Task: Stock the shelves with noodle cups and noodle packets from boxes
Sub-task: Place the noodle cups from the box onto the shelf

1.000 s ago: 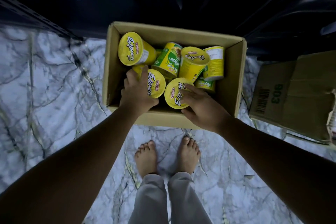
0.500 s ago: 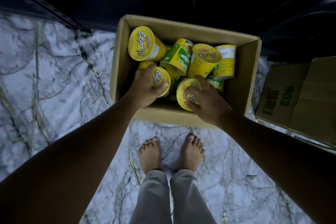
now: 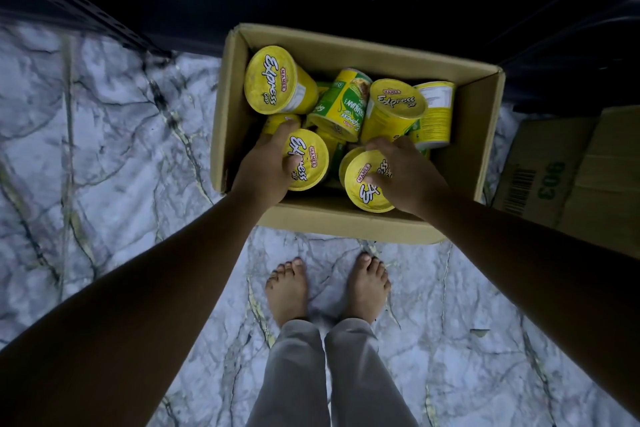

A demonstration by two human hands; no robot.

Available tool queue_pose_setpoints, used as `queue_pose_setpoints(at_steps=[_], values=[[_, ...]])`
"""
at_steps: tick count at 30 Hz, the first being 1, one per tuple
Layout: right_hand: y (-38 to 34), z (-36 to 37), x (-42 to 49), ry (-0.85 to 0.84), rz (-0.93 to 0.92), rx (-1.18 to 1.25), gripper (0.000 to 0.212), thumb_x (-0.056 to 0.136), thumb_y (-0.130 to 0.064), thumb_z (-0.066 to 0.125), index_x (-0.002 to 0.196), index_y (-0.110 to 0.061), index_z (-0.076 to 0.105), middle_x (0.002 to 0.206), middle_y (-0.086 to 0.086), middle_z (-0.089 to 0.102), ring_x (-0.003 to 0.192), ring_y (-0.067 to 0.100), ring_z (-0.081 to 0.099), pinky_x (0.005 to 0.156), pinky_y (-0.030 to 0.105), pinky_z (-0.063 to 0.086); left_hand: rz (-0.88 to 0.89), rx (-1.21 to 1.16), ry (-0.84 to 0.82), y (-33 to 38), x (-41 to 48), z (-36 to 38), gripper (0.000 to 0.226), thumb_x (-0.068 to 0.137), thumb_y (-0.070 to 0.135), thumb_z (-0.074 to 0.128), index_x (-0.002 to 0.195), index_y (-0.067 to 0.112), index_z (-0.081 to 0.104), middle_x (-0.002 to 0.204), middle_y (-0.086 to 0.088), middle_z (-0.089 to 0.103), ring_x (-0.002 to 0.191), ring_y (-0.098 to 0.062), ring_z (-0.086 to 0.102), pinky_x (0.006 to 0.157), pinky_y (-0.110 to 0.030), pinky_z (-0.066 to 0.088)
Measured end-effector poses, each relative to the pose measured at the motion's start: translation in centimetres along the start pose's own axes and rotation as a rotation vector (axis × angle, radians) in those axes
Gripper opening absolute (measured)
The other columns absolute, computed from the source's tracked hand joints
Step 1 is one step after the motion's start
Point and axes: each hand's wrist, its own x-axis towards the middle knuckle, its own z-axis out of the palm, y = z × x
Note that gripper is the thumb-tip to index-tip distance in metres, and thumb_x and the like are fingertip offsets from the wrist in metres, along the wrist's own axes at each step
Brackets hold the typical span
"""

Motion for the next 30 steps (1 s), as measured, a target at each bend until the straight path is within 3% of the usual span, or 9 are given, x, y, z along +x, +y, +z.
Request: queue_pose_setpoints(at_steps=[3,5,9,11,13,16,22,25,30], values=[[0.4,-0.1,-0.2,0.036,-0.074,-0.026,0.046,0.1,-0.022,0.061,0.144,-0.028,0.049,0.133,0.015,0.048,0.114,0.038,0.059,0.09,0.046,0.053,0.074,0.017,-0.068,0.1,-0.1,0.2,0.06,0.104,0.03,0.057,0.159,0.034,0.035,0.151,-0.016,0.04,0.132,-0.034,0.052,0.105,-0.04,0.044],[1.1,0.0,-0.6,0.045,-0.153,-0.056,0.052,0.101,-0.021,0.056,0.151,-0.027,0.043,0.149,0.013,0.044,0.131,0.036,0.051,0.101,0.047,0.051,0.046,0.012,-0.114,0.4,-0.2,0.5,0.066,0.099,0.044,0.063,0.158,0.034,0.035,0.156,-0.014,0.032,0.134,-0.034,0.05,0.108,-0.04,0.044],[2.4,-0.6,-1.7,-0.125,-0.251,-0.037,0.087,0.085,-0.017,0.066,0.161,-0.033,0.026,0.171,-0.005,0.014,0.156,0.021,0.019,0.121,0.044,0.032,0.034,0.009,-0.07,1.1,-0.3,1.2,0.078,0.084,0.059,0.075,0.148,0.029,0.043,0.156,-0.013,0.029,0.14,-0.037,0.041,0.11,-0.048,0.044],[2.4,-1.2,-1.9,-0.246,-0.283,-0.13,0.108,0.074,-0.012,0.072,0.16,-0.044,0.015,0.171,-0.011,-0.001,0.157,0.024,0.011,0.12,0.045,0.032,0.043,0.033,-0.04,1.4,0.0,1.3,0.083,0.078,0.063,0.078,0.143,0.023,0.046,0.161,-0.013,0.025,0.143,-0.039,0.037,0.11,-0.048,0.042],[1.9,-1.7,-2.0,-0.314,-0.307,-0.29,0.122,0.069,-0.003,0.071,0.157,-0.054,0.004,0.169,-0.013,-0.012,0.155,0.031,0.011,0.109,0.044,0.043,0.044,0.073,-0.051,1.8,0.3,1.6,0.092,0.072,0.066,0.08,0.143,0.019,0.044,0.166,-0.012,0.02,0.147,-0.039,0.03,0.11,-0.049,0.038],[0.6,-2.3,-2.0,-0.256,-0.371,-0.534,0.12,0.074,-0.002,0.07,0.159,-0.05,0.001,0.169,0.002,-0.002,0.149,0.035,0.022,0.093,0.041,0.051,0.043,0.151,-0.076,2.1,0.6,1.8,0.102,0.066,0.056,0.088,0.144,0.015,0.037,0.162,-0.009,0.027,0.142,-0.039,0.034,0.108,-0.052,0.043],[-0.4,-2.2,-0.5,-0.205,-0.562,-0.82,0.112,0.077,-0.013,0.075,0.16,-0.044,0.007,0.165,0.007,0.014,0.14,0.033,0.031,0.095,0.048,0.052,-0.002,0.224,-0.099,2.4,-0.1,1.3,0.118,0.063,0.044,0.089,0.157,0.033,0.02,0.149,-0.013,0.025,0.136,-0.042,0.034,0.1,-0.056,0.049],[-1.0,-2.6,-0.8,-0.182,-0.493,-0.819,0.112,0.075,-0.021,0.078,0.16,-0.043,0.009,0.157,0.011,0.021,0.127,0.034,0.038,0.088,0.046,0.054,-0.018,0.206,-0.012,2.3,-1.6,0.6,0.116,0.064,0.048,0.087,0.158,0.034,0.021,0.145,-0.013,0.027,0.131,-0.041,0.037,0.097,-0.056,0.05],[-1.6,-4.8,-4.3,-0.053,-0.339,-0.602,0.119,0.064,-0.044,0.084,0.161,-0.039,0.016,0.15,0.015,0.026,0.13,0.039,0.038,0.091,0.048,0.053,-0.045,0.139,0.142,3.9,-6.4,-1.4,0.116,0.06,0.054,0.085,0.156,0.034,0.025,0.143,-0.012,0.033,0.126,-0.038,0.043,0.103,-0.05,0.046]])
